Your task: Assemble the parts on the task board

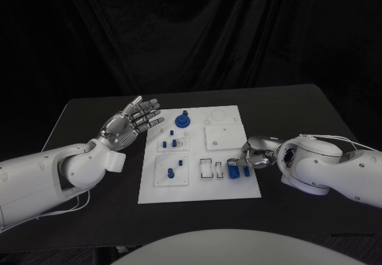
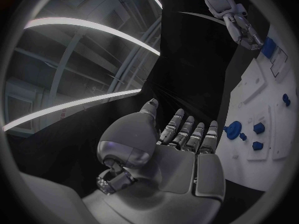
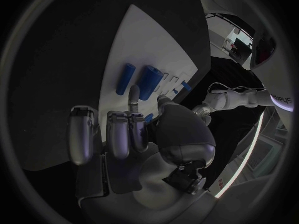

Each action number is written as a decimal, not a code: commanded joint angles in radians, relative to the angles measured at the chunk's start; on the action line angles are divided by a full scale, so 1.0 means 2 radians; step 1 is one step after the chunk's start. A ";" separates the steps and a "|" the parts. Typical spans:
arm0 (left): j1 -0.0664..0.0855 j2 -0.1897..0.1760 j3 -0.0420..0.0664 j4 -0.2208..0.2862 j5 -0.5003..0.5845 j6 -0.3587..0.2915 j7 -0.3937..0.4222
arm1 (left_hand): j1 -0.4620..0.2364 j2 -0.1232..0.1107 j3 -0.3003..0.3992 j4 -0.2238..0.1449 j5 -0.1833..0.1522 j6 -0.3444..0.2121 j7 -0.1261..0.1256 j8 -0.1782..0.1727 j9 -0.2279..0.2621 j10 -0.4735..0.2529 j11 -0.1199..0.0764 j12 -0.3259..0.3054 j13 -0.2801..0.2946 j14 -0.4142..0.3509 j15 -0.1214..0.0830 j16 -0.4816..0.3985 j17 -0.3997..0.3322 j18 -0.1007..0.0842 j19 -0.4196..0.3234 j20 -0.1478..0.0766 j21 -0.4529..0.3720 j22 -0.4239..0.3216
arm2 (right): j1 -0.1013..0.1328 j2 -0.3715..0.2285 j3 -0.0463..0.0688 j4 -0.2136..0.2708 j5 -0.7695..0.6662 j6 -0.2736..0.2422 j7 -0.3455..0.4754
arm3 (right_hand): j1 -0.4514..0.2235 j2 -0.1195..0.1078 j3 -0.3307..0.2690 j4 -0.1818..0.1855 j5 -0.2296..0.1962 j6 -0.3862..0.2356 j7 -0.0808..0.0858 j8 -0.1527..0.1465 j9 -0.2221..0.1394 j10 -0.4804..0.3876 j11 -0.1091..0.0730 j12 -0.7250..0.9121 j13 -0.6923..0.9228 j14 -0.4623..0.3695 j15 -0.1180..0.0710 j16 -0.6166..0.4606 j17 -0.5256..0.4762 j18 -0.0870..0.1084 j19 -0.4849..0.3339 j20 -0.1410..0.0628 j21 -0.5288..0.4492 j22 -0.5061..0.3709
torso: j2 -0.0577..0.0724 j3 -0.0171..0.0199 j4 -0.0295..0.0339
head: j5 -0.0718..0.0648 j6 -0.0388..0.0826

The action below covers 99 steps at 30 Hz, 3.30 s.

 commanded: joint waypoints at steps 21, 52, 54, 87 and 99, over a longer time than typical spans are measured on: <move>-0.012 -0.005 0.000 0.007 0.000 0.012 -0.008 | 0.003 -0.001 0.005 0.000 0.002 -0.001 0.043 0.002 0.000 0.001 0.000 0.003 0.001 0.000 0.001 0.002 0.000 -0.010 0.003 -0.001 0.002 -0.001 | -0.002 0.013 0.000 -0.007 -0.013 -0.001 -0.010 | -0.002 0.001 -0.003 -0.002 -0.009 0.005 -0.004 0.000 0.003 0.051 -0.005 0.001 0.132 0.053 -0.003 0.001 0.132 -0.005 0.029 -0.003 0.005 0.113 | 0.000 0.0003 0.0001 | 0.004 0.000; -0.014 -0.007 0.000 0.008 0.000 0.016 -0.019 | 0.004 -0.001 0.006 -0.001 0.003 -0.001 0.044 0.002 0.000 0.001 0.001 0.005 0.001 0.001 0.001 0.003 0.001 -0.010 0.003 -0.001 0.002 -0.002 | -0.012 0.036 0.000 -0.022 -0.027 0.028 -0.043 | -0.007 -0.016 -0.011 -0.001 0.005 0.007 -0.004 -0.009 0.006 0.051 -0.006 0.001 0.132 0.052 -0.004 -0.001 0.127 -0.004 0.027 -0.004 0.002 0.112 | 0.000 0.0002 -0.0001 | 0.009 0.000; -0.014 -0.007 0.000 0.008 0.000 0.017 -0.019 | 0.004 -0.001 0.006 -0.001 0.003 -0.001 0.044 0.002 0.000 0.001 0.001 0.005 0.001 0.001 0.001 0.003 0.001 -0.010 0.003 -0.001 0.002 -0.002 | -0.013 0.038 0.000 -0.024 -0.028 0.026 -0.041 | -0.008 -0.017 -0.011 -0.001 0.006 0.007 -0.004 -0.009 0.006 0.051 -0.006 0.001 0.132 0.052 -0.004 -0.002 0.127 -0.004 0.027 -0.004 0.002 0.112 | 0.000 0.0002 0.0001 | 0.009 0.000; -0.016 -0.007 0.000 0.004 0.000 0.019 -0.025 | 0.005 -0.001 0.007 -0.002 0.004 -0.001 0.045 0.003 0.000 0.002 0.002 0.006 0.001 0.001 0.001 0.004 0.001 -0.010 0.003 -0.001 0.002 -0.001 | -0.015 0.038 0.001 -0.023 0.088 -0.074 0.037 | 0.055 -0.041 0.139 -0.073 0.340 0.004 -0.009 -0.020 0.047 0.051 -0.011 0.001 0.132 0.052 -0.009 -0.001 0.128 -0.004 0.027 -0.009 0.003 0.112 | 0.000 0.0001 -0.0003 | 0.015 0.000; -0.016 -0.005 0.000 0.002 0.000 0.019 -0.025 | 0.005 -0.001 0.008 -0.003 0.004 -0.001 0.046 0.003 0.000 0.002 0.002 0.006 0.001 0.001 0.001 0.004 0.001 -0.010 0.003 -0.001 0.002 -0.001 | -0.012 0.035 0.001 -0.008 0.119 -0.093 0.047 | 0.037 -0.044 0.147 -0.067 0.324 0.005 -0.010 -0.020 0.055 0.051 -0.011 0.001 0.132 0.052 -0.009 0.000 0.128 -0.004 0.027 -0.009 0.004 0.112 | 0.000 0.0004 -0.0003 | 0.015 0.000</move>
